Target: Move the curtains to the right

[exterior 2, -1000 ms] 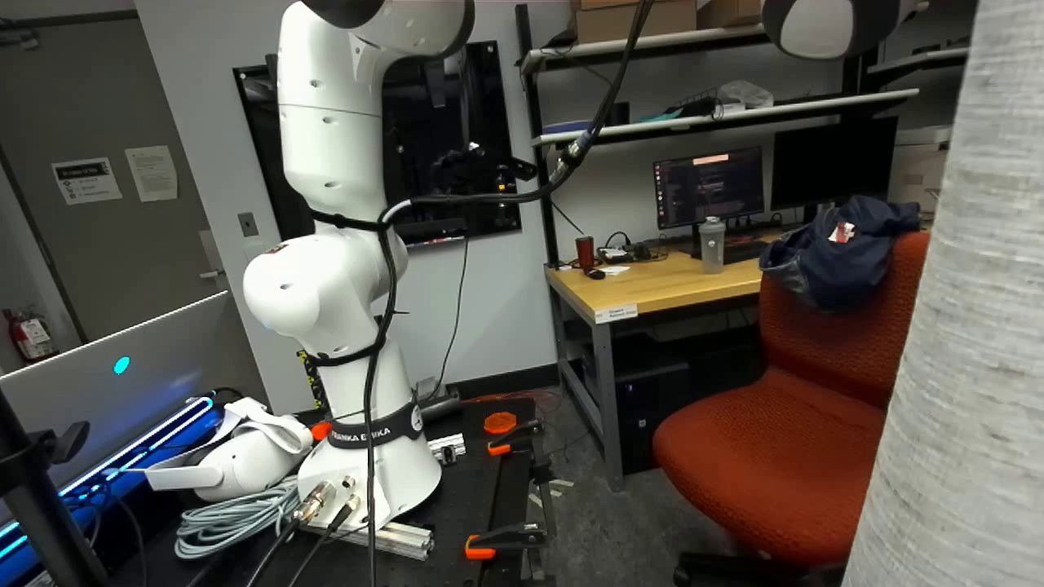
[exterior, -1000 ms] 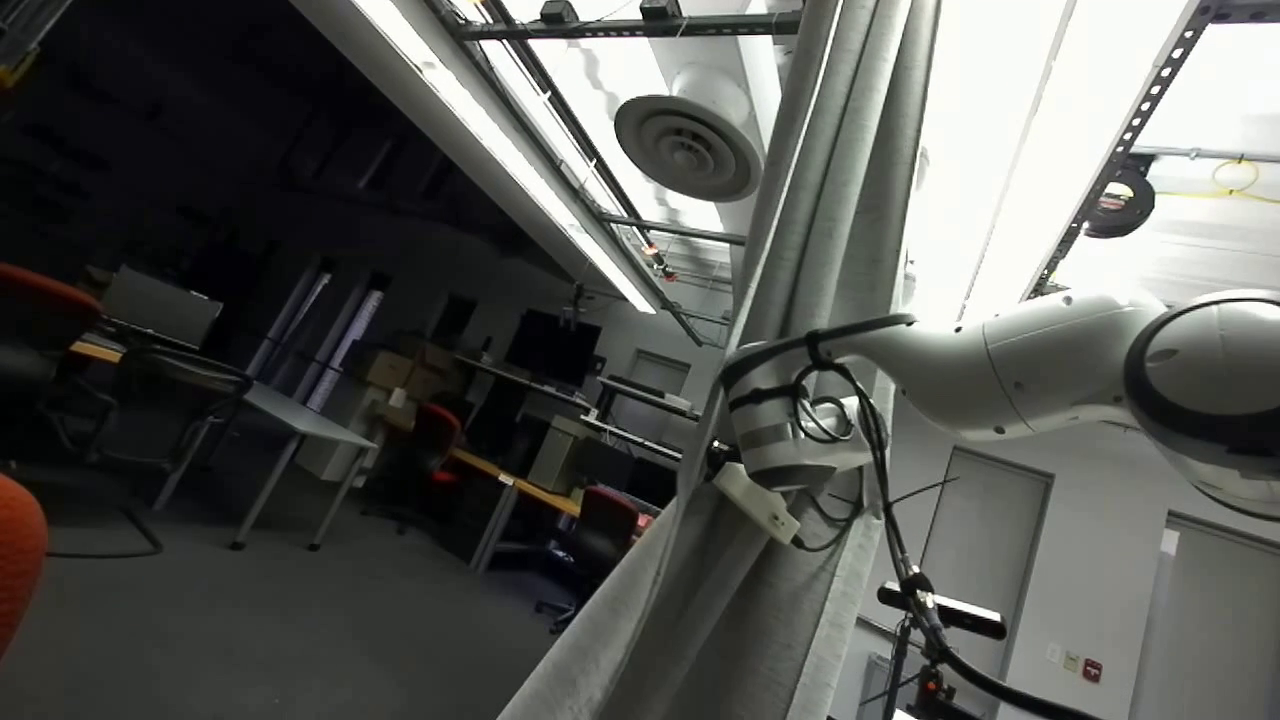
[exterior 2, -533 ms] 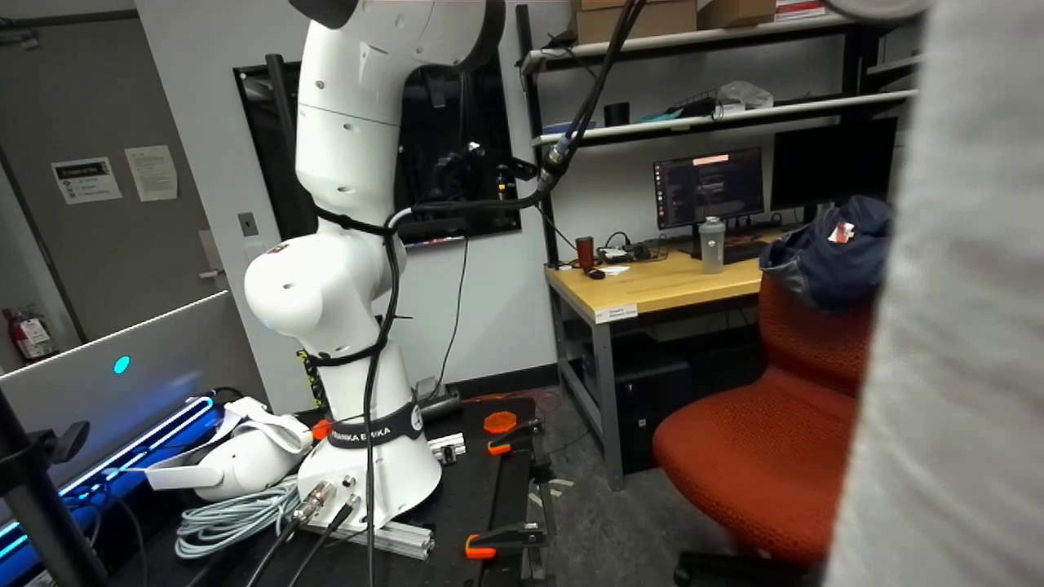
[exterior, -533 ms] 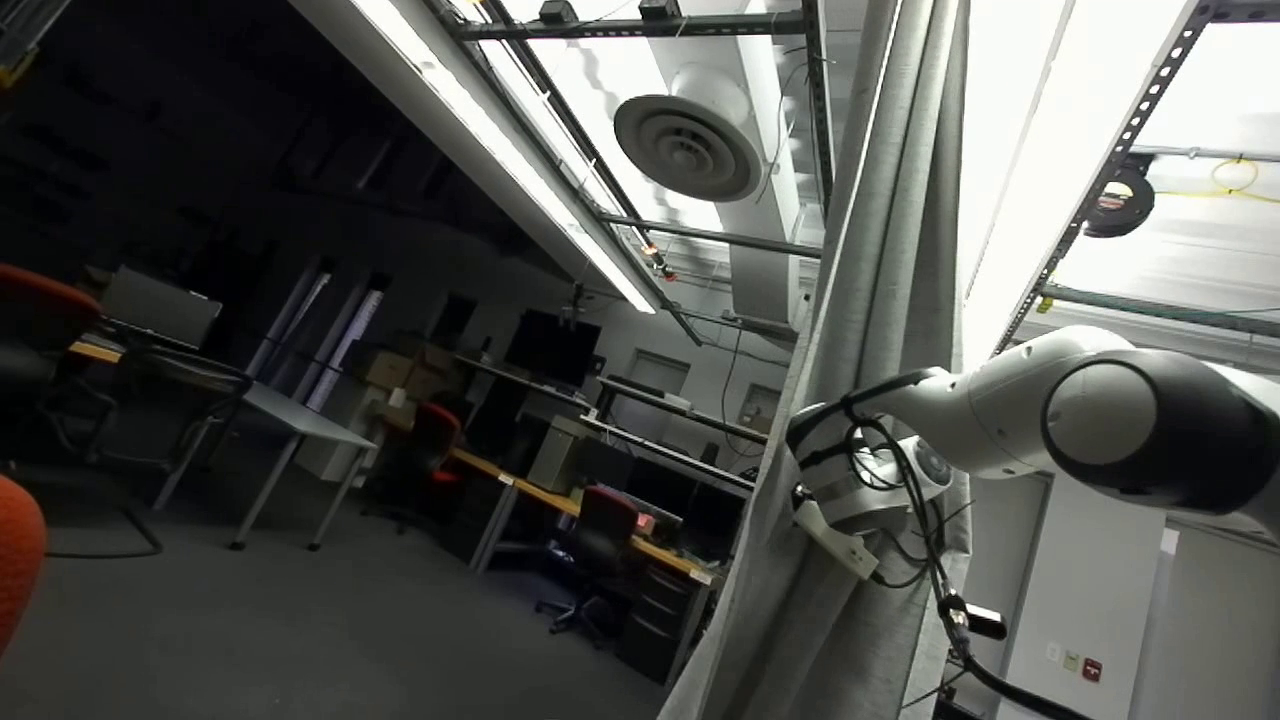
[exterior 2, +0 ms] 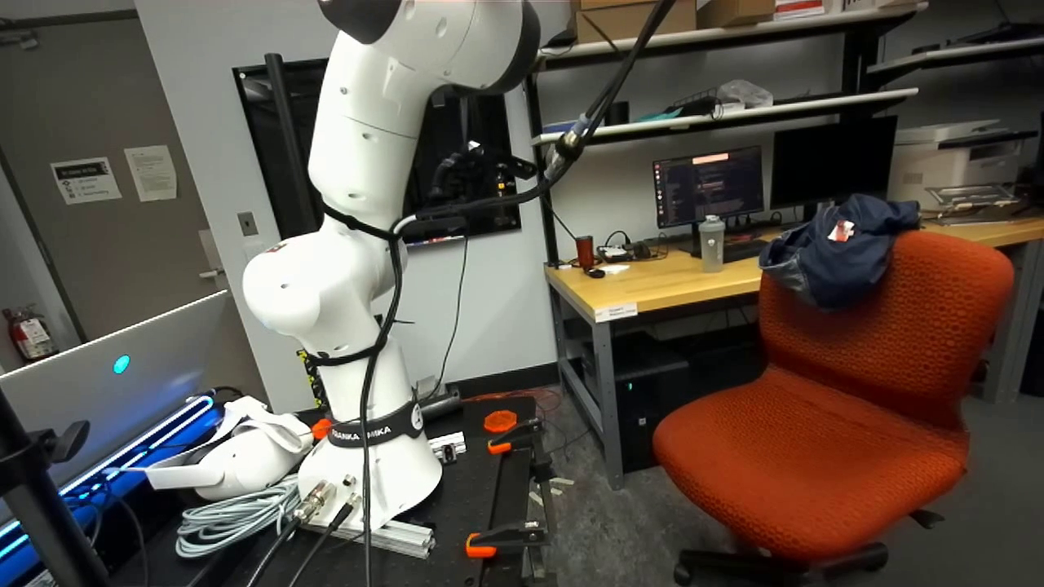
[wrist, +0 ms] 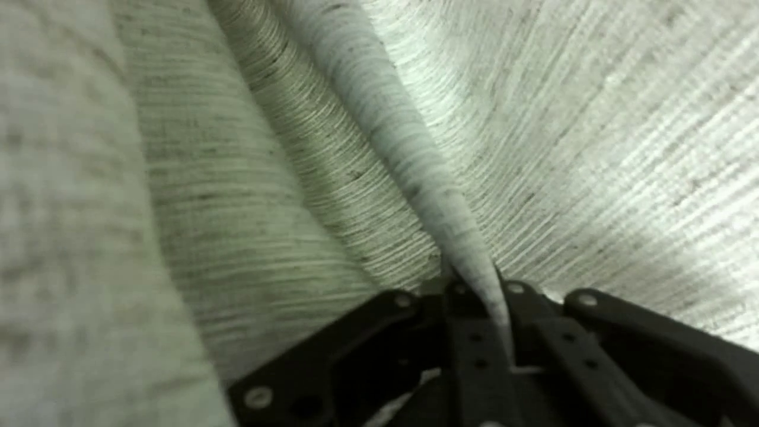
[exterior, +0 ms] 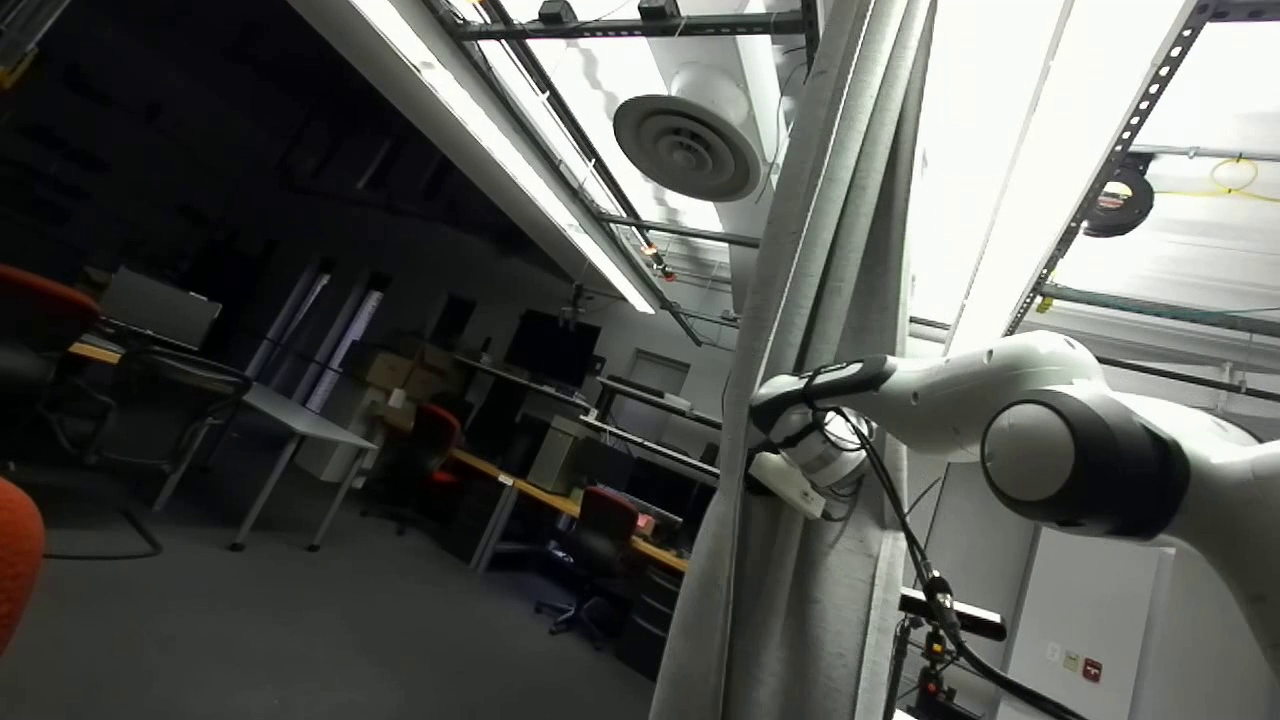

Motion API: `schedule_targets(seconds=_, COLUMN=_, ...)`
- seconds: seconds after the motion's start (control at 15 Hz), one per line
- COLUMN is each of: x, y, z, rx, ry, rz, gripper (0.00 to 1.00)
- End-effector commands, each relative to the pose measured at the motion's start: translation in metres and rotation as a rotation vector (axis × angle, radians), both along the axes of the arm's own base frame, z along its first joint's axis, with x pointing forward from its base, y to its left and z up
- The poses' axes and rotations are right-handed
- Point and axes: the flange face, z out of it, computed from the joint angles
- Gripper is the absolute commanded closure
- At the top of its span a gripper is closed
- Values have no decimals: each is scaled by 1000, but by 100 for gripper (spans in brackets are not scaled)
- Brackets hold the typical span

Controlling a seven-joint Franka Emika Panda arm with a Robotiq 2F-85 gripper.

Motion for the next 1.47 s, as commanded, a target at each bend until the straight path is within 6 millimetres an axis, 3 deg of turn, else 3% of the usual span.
schedule_targets(seconds=0.0, x=53, y=41, z=29, rx=9, ry=35, rz=127, gripper=100)
schedule_targets(seconds=0.2, x=84, y=83, z=40, rx=30, ry=57, rz=209, gripper=100)
schedule_targets(seconds=0.33, x=98, y=100, z=46, rx=39, ry=73, rz=254, gripper=100)
schedule_targets(seconds=0.47, x=105, y=104, z=48, rx=46, ry=98, rz=277, gripper=100)
schedule_targets(seconds=0.6, x=105, y=93, z=46, rx=57, ry=111, rz=251, gripper=100)
schedule_targets(seconds=0.93, x=80, y=22, z=29, rx=181, ry=120, rz=7, gripper=100)
schedule_targets(seconds=1.4, x=-9, y=-102, z=38, rx=267, ry=21, rz=-370, gripper=100)
